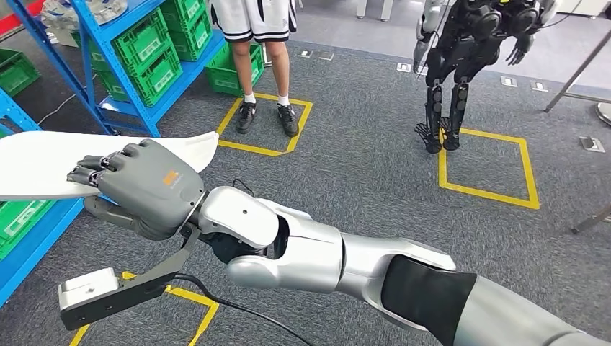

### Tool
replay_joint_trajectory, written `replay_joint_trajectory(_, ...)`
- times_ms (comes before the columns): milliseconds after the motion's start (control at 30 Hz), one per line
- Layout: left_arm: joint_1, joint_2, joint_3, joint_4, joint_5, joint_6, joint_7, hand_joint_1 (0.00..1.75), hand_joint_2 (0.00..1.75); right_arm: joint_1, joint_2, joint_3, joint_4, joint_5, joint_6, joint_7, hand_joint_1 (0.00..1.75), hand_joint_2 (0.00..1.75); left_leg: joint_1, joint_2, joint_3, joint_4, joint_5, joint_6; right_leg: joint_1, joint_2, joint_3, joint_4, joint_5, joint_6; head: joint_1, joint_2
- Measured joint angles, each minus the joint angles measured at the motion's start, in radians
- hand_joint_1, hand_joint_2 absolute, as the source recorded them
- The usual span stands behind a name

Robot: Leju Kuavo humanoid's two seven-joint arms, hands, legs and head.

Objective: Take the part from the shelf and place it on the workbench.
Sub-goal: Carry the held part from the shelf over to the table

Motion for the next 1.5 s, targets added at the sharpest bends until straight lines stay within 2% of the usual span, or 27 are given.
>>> replay_joint_trajectory(33, 0.001, 0.0, 0.0, 0.0, 0.001, 0.0, -0.001, 0.0, 1.75, 0.0, 0.002, 0.001, 0.0, 0.0, 0.0, -0.001, 1.75, 1.75, 0.002, -0.025, -0.008, 0.022, -0.017, -0.005, -0.004, 0.011, 0.001, -0.003, 0.003, -0.006, -0.002, 0.0)
replay_joint_trajectory(100, 0.007, 0.001, 0.0, 0.0, 0.004, 0.0, -0.003, 0.0, 1.75, -0.001, 0.009, 0.004, 0.0, 0.001, 0.0, -0.003, 1.75, 1.75, 0.004, -0.079, -0.052, 0.124, -0.076, -0.011, -0.008, 0.032, 0.001, -0.006, 0.006, -0.012, -0.005, 0.0)
replay_joint_trajectory(167, 0.011, 0.001, 0.001, 0.0, 0.008, -0.001, -0.007, 0.0, 1.75, 0.0, 0.013, 0.008, 0.0, 0.001, 0.002, -0.005, 1.75, 1.75, 0.004, -0.094, -0.106, 0.24, -0.12, -0.013, -0.007, 0.057, -0.001, -0.005, 0.007, -0.014, -0.006, 0.0)
replay_joint_trajectory(200, 0.011, 0.001, 0.001, 0.0, 0.01, -0.002, -0.008, 0.0, 1.75, 0.001, 0.014, 0.01, 0.0, 0.001, 0.002, -0.006, 1.75, 1.75, 0.004, -0.096, -0.116, 0.26, -0.117, -0.013, -0.007, 0.07, -0.001, -0.004, 0.007, -0.014, -0.006, 0.0)
replay_joint_trajectory(233, 0.011, 0.001, 0.001, -0.001, 0.011, -0.002, -0.009, 0.0, 1.75, 0.0, 0.016, 0.012, 0.001, 0.001, 0.004, -0.006, 1.75, 1.75, 0.005, -0.099, -0.109, 0.242, -0.094, -0.012, -0.008, 0.084, -0.001, -0.003, 0.008, -0.013, -0.006, 0.0)
replay_joint_trajectory(267, 0.011, 0.002, 0.001, 0.0, 0.011, -0.003, -0.009, 0.0, 1.75, -0.001, 0.018, 0.014, 0.001, 0.001, 0.006, -0.006, 1.75, 1.75, 0.006, -0.105, -0.085, 0.19, -0.058, -0.011, -0.008, 0.098, -0.001, -0.001, 0.008, -0.012, -0.006, 0.0)
replay_joint_trajectory(333, 0.013, 0.002, 0.002, 0.0, 0.011, -0.003, -0.008, 0.0, 1.75, -0.007, 0.025, 0.017, 0.001, 0.001, 0.01, -0.006, 1.75, 1.75, 0.011, -0.146, -0.028, 0.061, -0.005, -0.008, -0.009, 0.125, -0.005, 0.004, 0.01, -0.005, -0.007, 0.0)
replay_joint_trajectory(400, 0.013, 0.003, 0.002, 0.001, 0.011, -0.003, -0.006, 0.0, 1.75, -0.017, 0.03, 0.018, 0.001, -0.002, 0.015, -0.007, 1.75, 1.75, 0.012, -0.175, -0.004, 0.004, 0.004, -0.002, -0.011, 0.148, -0.015, 0.005, 0.017, 0.01, -0.008, 0.0)
replay_joint_trajectory(467, 0.011, 0.002, 0.002, 0.0, 0.011, -0.003, -0.006, 0.0, 1.75, -0.023, 0.032, 0.02, 0.002, -0.008, 0.017, -0.009, 1.75, 1.75, 0.01, -0.162, -0.003, 0.001, 0.007, 0.009, -0.013, 0.167, -0.023, 0.0, 0.026, 0.026, -0.007, 0.0)
replay_joint_trajectory(500, 0.01, 0.002, 0.002, 0.0, 0.012, -0.003, -0.006, 0.0, 1.75, -0.026, 0.032, 0.02, 0.003, -0.012, 0.018, -0.01, 1.75, 1.75, 0.011, -0.151, -0.002, -0.003, 0.011, 0.016, -0.013, 0.16, -0.027, 0.002, 0.025, 0.031, -0.006, 0.0)
replay_joint_trajectory(567, 0.011, 0.001, 0.002, 0.0, 0.014, -0.003, -0.007, 0.0, 1.75, -0.035, 0.033, 0.02, 0.005, -0.019, 0.02, -0.013, 1.75, 1.75, 0.012, -0.125, -0.002, -0.01, 0.018, 0.031, -0.011, 0.107, -0.058, 0.061, -0.01, 0.038, -0.002, 0.0)
replay_joint_trajectory(633, 0.016, 0.004, 0.002, 0.001, 0.016, -0.003, -0.007, 0.0, 1.75, -0.041, 0.034, 0.023, 0.008, -0.024, 0.022, -0.016, 1.75, 1.75, 0.008, -0.096, -0.004, -0.011, 0.019, 0.038, -0.01, 0.052, -0.119, 0.194, -0.074, 0.043, 0.003, 0.0)
replay_joint_trajectory(700, 0.018, 0.005, 0.002, 0.002, 0.017, -0.003, -0.007, 0.0, 1.75, -0.041, 0.035, 0.028, 0.013, -0.028, 0.024, -0.017, 1.75, 1.75, 0.005, -0.068, -0.005, -0.01, 0.018, 0.039, -0.01, 0.04, -0.158, 0.284, -0.102, 0.045, 0.003, 0.0)
replay_joint_trajectory(733, 0.018, 0.006, 0.002, 0.002, 0.017, -0.003, -0.007, 0.0, 1.75, -0.042, 0.035, 0.03, 0.016, -0.03, 0.025, -0.017, 1.75, 1.75, 0.004, -0.054, -0.005, -0.009, 0.017, 0.039, -0.009, 0.037, -0.149, 0.273, -0.09, 0.044, 0.003, 0.0)
replay_joint_trajectory(800, 0.016, 0.005, 0.002, 0.002, 0.017, -0.003, -0.007, 0.0, 1.75, -0.045, 0.035, 0.033, 0.018, -0.032, 0.025, -0.017, 1.75, 1.75, 0.002, -0.029, -0.003, -0.006, 0.014, 0.038, -0.004, 0.013, -0.075, 0.146, -0.035, 0.035, 0.003, 0.0)
replay_joint_trajectory(867, 0.013, 0.005, 0.002, 0.001, 0.017, -0.003, -0.007, 0.0, 1.75, -0.05, 0.038, 0.035, 0.019, -0.032, 0.025, -0.017, 1.75, 1.75, -0.003, -0.01, -0.002, -0.003, 0.008, 0.031, 0.005, -0.023, -0.008, 0.03, -0.003, 0.022, 0.003, 0.0)
replay_joint_trajectory(900, 0.013, 0.005, 0.002, 0.001, 0.017, -0.003, -0.006, 0.0, 1.75, -0.053, 0.039, 0.035, 0.019, -0.032, 0.025, -0.017, 1.75, 1.75, -0.006, -0.001, -0.001, -0.002, 0.006, 0.026, 0.009, -0.031, 0.003, 0.007, -0.001, 0.017, 0.002, 0.0)
replay_joint_trajectory(967, 0.01, 0.005, 0.002, 0.0, 0.014, -0.003, -0.005, 0.0, 1.75, -0.055, 0.04, 0.035, 0.02, -0.032, 0.024, -0.014, 1.75, 1.75, -0.007, 0.017, 0.004, -0.006, 0.005, 0.016, 0.012, -0.012, 0.002, 0.001, 0.001, 0.008, 0.002, 0.0)
replay_joint_trajectory(1000, 0.008, 0.005, 0.002, -0.001, 0.012, -0.003, -0.005, 0.0, 1.75, -0.055, 0.041, 0.035, 0.02, -0.033, 0.023, -0.013, 1.75, 1.75, -0.006, 0.016, 0.006, -0.005, 0.001, 0.011, 0.01, -0.002, 0.003, -0.004, 0.004, 0.003, 0.002, 0.0)
replay_joint_trajectory(1067, 0.005, 0.005, 0.002, -0.003, 0.008, -0.003, -0.006, 0.0, 1.75, -0.055, 0.043, 0.036, 0.021, -0.032, 0.021, -0.01, 1.75, 1.75, -0.002, -0.027, -0.009, 0.035, -0.028, 0.0, 0.002, 0.018, 0.008, -0.014, 0.011, -0.008, -0.001, 0.0)
replay_joint_trajectory(1133, 0.006, 0.004, 0.002, -0.003, 0.005, -0.003, -0.007, 0.0, 1.75, -0.052, 0.046, 0.037, 0.021, -0.031, 0.019, -0.008, 1.75, 1.75, 0.001, -0.082, -0.063, 0.151, -0.087, -0.008, -0.003, 0.039, 0.009, -0.017, 0.013, -0.013, -0.004, 0.0)
replay_joint_trajectory(1200, 0.005, 0.005, 0.002, -0.003, 0.004, -0.003, -0.007, 0.0, 1.75, -0.043, 0.047, 0.039, 0.023, -0.029, 0.017, -0.006, 1.75, 1.75, 0.003, -0.096, -0.116, 0.257, -0.119, -0.012, -0.004, 0.065, 0.008, -0.016, 0.014, -0.013, -0.005, 0.0)
replay_joint_trajectory(1233, 0.004, 0.005, 0.002, -0.003, 0.004, -0.003, -0.007, 0.0, 1.75, -0.038, 0.046, 0.039, 0.024, -0.027, 0.015, -0.006, 1.75, 1.75, 0.004, -0.097, -0.121, 0.262, -0.107, -0.014, -0.005, 0.079, 0.007, -0.015, 0.014, -0.012, -0.004, 0.0)
replay_joint_trajectory(1300, 0.003, 0.006, 0.002, -0.003, 0.004, -0.003, -0.006, 0.0, 1.75, -0.031, 0.045, 0.04, 0.025, -0.024, 0.011, -0.006, 1.75, 1.75, 0.01, -0.113, -0.077, 0.162, -0.036, -0.016, -0.008, 0.107, 0.007, -0.009, 0.014, -0.007, -0.005, 0.0)
replay_joint_trajectory(1367, 0.007, 0.006, 0.002, -0.002, 0.004, -0.003, -0.006, 0.0, 1.75, -0.027, 0.045, 0.04, 0.025, -0.019, 0.004, -0.005, 1.75, 1.75, 0.019, -0.17, -0.024, 0.044, 0.007, -0.017, -0.01, 0.135, -0.001, -0.001, 0.015, 0.005, -0.007, 0.0)
replay_joint_trajectory(1433, 0.009, 0.005, 0.002, -0.002, 0.004, -0.003, -0.007, 0.0, 1.75, -0.019, 0.044, 0.04, 0.025, -0.013, -0.001, -0.004, 1.75, 1.75, 0.019, -0.203, -0.008, 0.007, 0.006, -0.009, -0.013, 0.161, -0.015, 0.001, 0.023, 0.022, -0.009, 0.0)
replay_joint_trajectory(1500, 0.008, 0.003, 0.002, -0.004, 0.002, -0.003, -0.008, 0.0, 1.75, -0.01, 0.041, 0.04, 0.024, -0.006, -0.004, 0.0, 1.75, 1.75, 0.017, -0.181, -0.008, 0.004, 0.011, 0.006, -0.016, 0.177, -0.024, -0.001, 0.031, 0.037, -0.009, 0.0)
